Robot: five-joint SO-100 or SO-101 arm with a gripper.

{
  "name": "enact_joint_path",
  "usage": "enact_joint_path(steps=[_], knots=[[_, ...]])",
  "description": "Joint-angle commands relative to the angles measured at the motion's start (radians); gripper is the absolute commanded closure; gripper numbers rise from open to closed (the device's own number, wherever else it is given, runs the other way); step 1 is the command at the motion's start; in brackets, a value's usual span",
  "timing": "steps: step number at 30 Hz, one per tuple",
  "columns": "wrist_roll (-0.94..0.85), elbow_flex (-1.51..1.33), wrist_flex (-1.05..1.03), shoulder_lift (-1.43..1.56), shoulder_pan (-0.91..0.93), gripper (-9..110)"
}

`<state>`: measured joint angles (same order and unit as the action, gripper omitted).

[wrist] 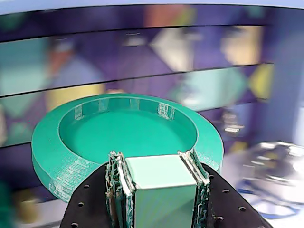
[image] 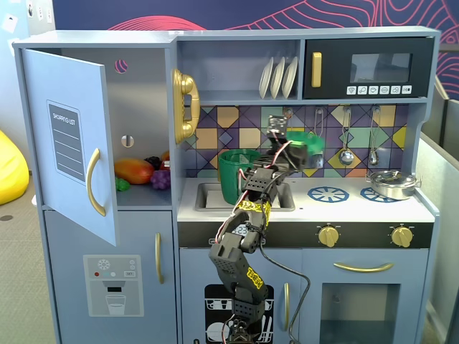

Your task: Take off the lid from the green recipient and place it on the counter

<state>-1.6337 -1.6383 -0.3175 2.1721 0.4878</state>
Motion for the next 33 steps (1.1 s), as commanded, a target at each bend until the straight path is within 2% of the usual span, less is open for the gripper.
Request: enact_joint_path(steps=[1, 8, 15, 25, 29, 33], knots=[[0.017, -0.032, 0.048, 0.049, 0.057, 101], [-0.002, -0.176, 0.187, -0.043, 0.109, 101], [-0.032, -0.347, 0.442, -0.16, 0.12, 101], [-0.094, -0.388, 0.554, -0.281, 0.095, 101], [-0.083, -0.405, 0.565, -0.281, 0.094, 89], [-0.08, -0.407, 0.571, -0.268, 0.091, 84]])
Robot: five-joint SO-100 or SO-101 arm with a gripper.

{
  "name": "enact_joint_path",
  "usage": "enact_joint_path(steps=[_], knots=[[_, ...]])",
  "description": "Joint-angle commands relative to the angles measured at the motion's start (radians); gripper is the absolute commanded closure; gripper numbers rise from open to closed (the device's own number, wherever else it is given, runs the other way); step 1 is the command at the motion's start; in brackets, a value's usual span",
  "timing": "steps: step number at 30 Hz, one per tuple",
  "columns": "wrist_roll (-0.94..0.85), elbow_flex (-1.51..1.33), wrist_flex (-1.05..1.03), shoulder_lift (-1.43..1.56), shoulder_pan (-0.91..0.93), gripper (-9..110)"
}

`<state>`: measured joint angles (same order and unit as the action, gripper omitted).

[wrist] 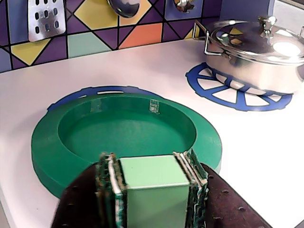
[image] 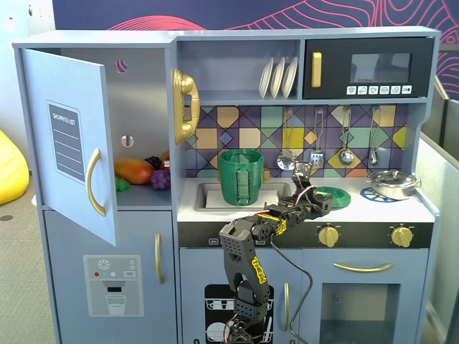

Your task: Take off the lid from the green recipient and place it on the counter

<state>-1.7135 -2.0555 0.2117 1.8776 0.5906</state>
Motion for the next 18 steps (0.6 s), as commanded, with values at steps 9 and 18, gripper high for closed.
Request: enact_joint_path(steps=[9, 18], knots=[[0.015, -0.002, -0.299, 0.354, -0.087, 85], [-0.017, -0.189, -0.785, 0.739, -0.221, 85]])
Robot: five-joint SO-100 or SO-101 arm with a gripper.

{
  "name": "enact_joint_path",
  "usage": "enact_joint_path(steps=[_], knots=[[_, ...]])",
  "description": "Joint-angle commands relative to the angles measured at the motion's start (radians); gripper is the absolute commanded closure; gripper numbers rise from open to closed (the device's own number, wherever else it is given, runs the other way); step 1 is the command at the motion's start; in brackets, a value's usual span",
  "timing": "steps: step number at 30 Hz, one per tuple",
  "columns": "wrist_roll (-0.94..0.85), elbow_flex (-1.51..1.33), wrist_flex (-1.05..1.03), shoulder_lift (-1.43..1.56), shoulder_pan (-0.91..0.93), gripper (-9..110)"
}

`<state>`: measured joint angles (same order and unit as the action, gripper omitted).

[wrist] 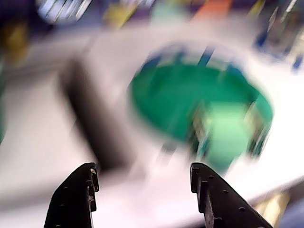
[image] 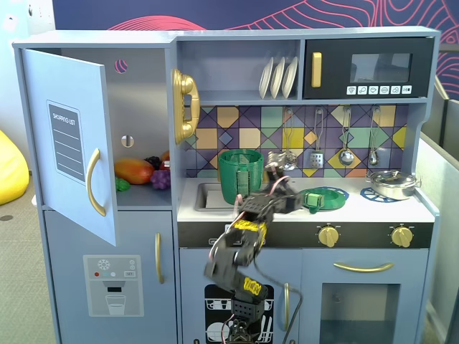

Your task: Take off the lid from the green recipient and place it on the counter

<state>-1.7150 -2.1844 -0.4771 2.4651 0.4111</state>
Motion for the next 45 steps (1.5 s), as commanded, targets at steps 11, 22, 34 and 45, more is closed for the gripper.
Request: enact_joint_path(steps=[11, 22, 34, 45], knots=[[-0.002, -0.345, -0.523, 0.379, -0.213, 92], [0.153, -0.753, -0.497, 0.503, -0.41, 101], [0.209, -0.811, -0.989, 0.66, -0.422, 101], [0.204, -0.811, -1.055, 0.713, -0.405, 100]])
